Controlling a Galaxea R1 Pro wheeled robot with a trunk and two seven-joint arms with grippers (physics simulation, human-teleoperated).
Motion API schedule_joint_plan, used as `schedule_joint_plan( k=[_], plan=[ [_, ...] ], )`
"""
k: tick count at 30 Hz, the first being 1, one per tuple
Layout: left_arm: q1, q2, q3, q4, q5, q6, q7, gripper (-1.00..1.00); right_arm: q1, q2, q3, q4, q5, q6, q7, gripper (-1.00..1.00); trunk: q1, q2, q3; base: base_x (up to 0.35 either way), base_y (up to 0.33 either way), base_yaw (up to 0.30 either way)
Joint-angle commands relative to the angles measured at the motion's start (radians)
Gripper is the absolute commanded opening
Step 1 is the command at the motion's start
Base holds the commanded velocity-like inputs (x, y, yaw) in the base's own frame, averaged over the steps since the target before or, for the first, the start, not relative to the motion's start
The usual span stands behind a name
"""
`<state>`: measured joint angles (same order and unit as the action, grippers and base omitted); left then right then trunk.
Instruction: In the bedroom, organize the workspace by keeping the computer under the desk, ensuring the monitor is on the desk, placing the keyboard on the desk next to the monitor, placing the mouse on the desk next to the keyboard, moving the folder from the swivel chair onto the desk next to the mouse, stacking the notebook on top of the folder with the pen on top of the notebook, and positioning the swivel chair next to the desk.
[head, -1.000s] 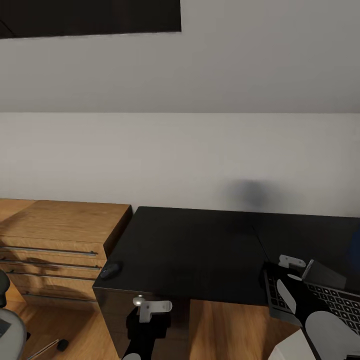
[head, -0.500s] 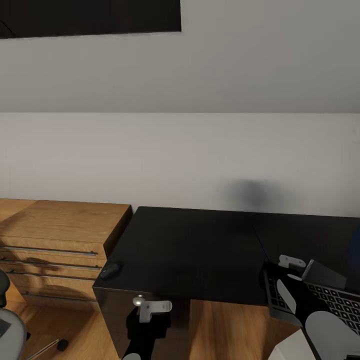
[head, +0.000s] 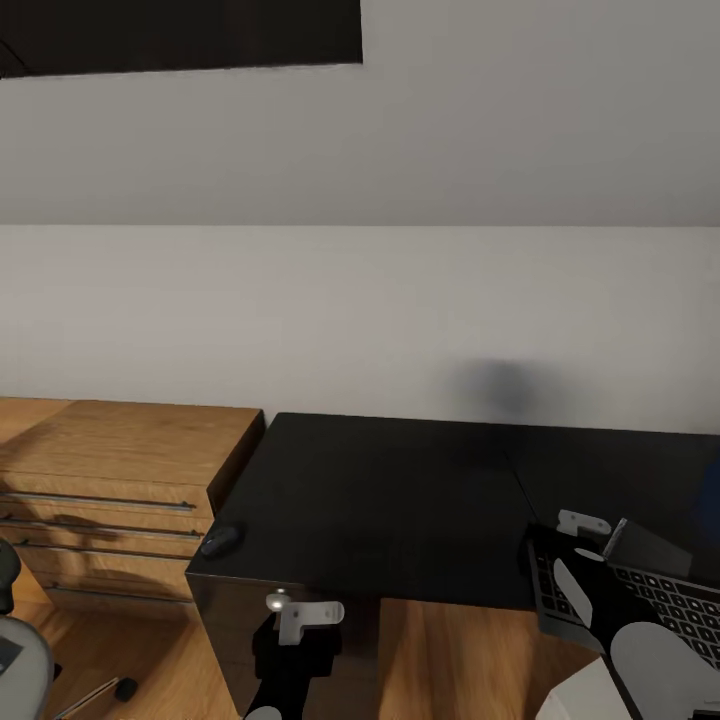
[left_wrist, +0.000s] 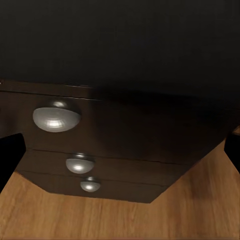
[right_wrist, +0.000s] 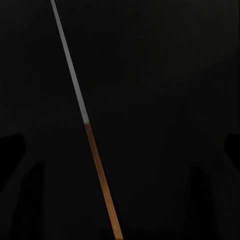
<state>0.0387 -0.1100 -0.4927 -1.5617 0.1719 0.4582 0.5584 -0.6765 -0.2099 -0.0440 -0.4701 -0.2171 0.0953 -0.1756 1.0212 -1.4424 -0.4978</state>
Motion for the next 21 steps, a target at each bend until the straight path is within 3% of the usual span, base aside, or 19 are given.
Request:
schedule_joint_plan(
  k=[1, 21],
  plan=[
    [0.000, 0.000, -0.001, -0.001, 0.009, 0.002, 0.008, 1.00, 0.000, 0.000, 0.002, -0.002, -0.008, 0.006, -0.004, 1.00, 0.000, -0.001, -0.001, -0.122, 0.000, 0.000],
    [0.000, 0.000, -0.001, -0.001, 0.009, 0.002, 0.008, 1.00, 0.001, -0.001, 0.001, 0.002, -0.008, 0.001, -0.002, 1.00, 0.000, -0.001, -0.001, -0.093, 0.000, 0.000]
  ],
)
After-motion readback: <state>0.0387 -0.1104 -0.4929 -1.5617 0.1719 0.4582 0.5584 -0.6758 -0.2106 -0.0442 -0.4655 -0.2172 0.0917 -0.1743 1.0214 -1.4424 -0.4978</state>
